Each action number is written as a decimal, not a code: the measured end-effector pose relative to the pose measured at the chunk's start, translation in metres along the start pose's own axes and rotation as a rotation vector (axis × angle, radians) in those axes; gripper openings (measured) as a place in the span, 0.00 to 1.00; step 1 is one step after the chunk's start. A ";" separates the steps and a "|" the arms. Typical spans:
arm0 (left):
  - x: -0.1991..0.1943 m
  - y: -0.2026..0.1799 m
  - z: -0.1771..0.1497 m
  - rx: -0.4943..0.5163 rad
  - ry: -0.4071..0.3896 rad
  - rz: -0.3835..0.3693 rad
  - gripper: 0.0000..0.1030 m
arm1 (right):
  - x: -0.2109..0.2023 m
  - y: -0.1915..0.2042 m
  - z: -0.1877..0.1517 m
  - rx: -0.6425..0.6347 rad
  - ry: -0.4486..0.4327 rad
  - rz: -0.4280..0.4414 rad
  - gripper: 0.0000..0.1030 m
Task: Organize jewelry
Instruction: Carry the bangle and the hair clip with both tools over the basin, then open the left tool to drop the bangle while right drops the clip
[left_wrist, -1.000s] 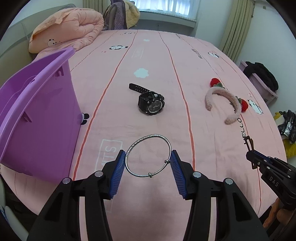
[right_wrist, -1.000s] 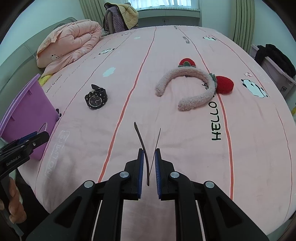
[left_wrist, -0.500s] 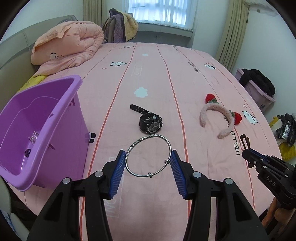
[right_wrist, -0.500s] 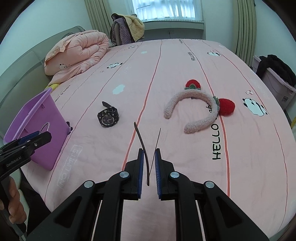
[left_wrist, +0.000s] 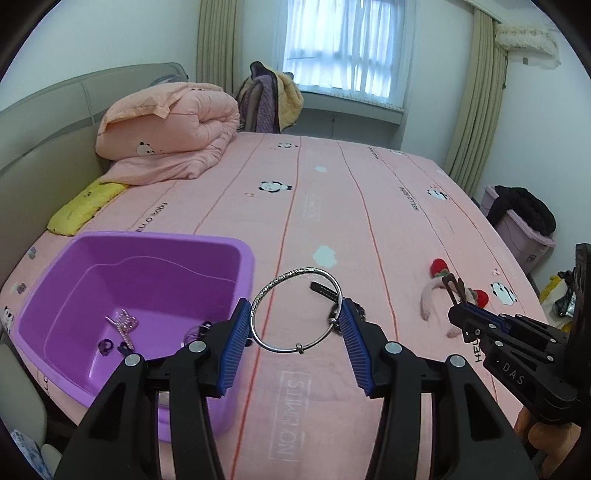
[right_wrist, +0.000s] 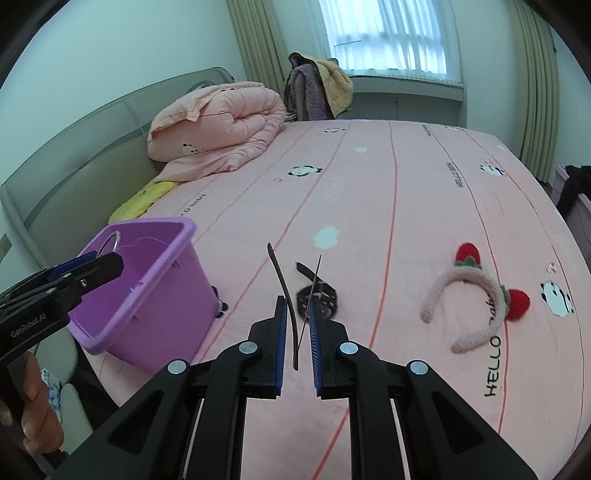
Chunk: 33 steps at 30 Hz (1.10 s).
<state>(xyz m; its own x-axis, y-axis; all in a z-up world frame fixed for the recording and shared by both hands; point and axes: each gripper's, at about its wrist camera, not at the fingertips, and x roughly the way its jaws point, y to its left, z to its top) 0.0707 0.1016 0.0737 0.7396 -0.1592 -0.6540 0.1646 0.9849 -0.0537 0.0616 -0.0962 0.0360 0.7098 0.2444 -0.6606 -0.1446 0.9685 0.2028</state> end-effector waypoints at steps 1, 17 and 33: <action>-0.002 0.012 0.003 -0.007 -0.007 0.017 0.47 | 0.001 0.009 0.005 -0.007 -0.004 0.017 0.11; -0.001 0.193 0.002 -0.173 0.023 0.239 0.47 | 0.070 0.173 0.047 -0.174 0.072 0.254 0.11; 0.058 0.251 -0.024 -0.256 0.170 0.237 0.47 | 0.147 0.229 0.026 -0.183 0.302 0.272 0.11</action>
<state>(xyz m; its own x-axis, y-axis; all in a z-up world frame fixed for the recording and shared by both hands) 0.1397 0.3406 0.0042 0.6151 0.0669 -0.7856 -0.1818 0.9816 -0.0587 0.1507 0.1606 0.0048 0.4000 0.4686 -0.7877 -0.4371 0.8529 0.2855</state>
